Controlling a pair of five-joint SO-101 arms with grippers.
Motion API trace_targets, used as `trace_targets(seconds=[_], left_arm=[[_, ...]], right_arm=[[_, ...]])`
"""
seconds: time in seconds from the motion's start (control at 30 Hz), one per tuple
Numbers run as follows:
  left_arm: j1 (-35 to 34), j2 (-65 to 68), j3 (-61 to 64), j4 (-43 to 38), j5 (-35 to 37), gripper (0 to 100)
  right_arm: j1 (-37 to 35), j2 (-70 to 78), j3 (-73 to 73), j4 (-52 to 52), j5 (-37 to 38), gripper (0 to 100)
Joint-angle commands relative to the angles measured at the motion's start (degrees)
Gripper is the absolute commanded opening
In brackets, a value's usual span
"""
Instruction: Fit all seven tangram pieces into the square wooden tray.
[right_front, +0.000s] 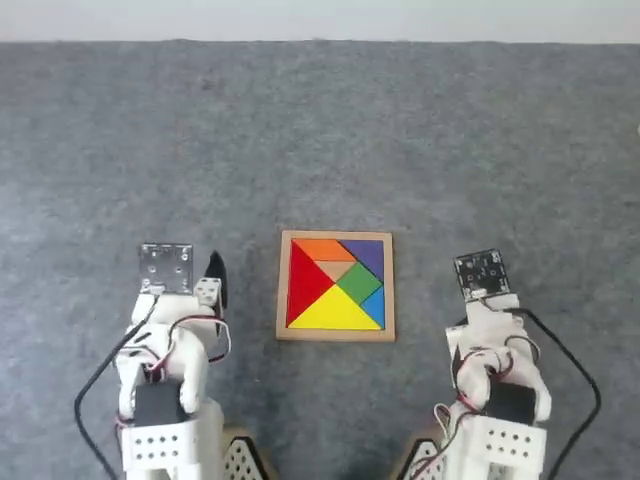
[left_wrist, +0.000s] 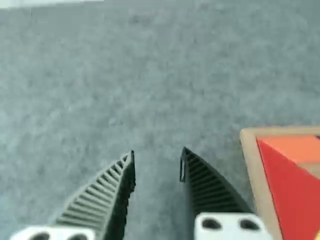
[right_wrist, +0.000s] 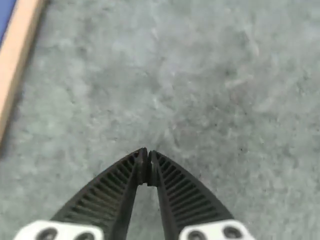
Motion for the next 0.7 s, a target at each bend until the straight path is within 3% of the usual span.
trace_targets(seconds=[0.0, 0.13, 0.27, 0.67], left_arm=[[-0.2, -1.5, -0.6, 4.8, 0.5, 15], [-0.2, -1.5, -0.6, 9.4, 0.6, 15], [-0.2, -1.7, -0.6, 21.4, 0.6, 15], [-0.1, -2.0, -0.6, 20.8, 0.7, 15]], right_arm=[[0.5, -4.7, 0.7, 3.0, 0.6, 0.7], [0.6, -5.7, 0.7, 3.8, 0.9, 0.7], [0.6, -5.6, 0.7, 3.8, 1.0, 0.9], [0.6, -5.6, 0.7, 4.3, 1.1, 0.9]])
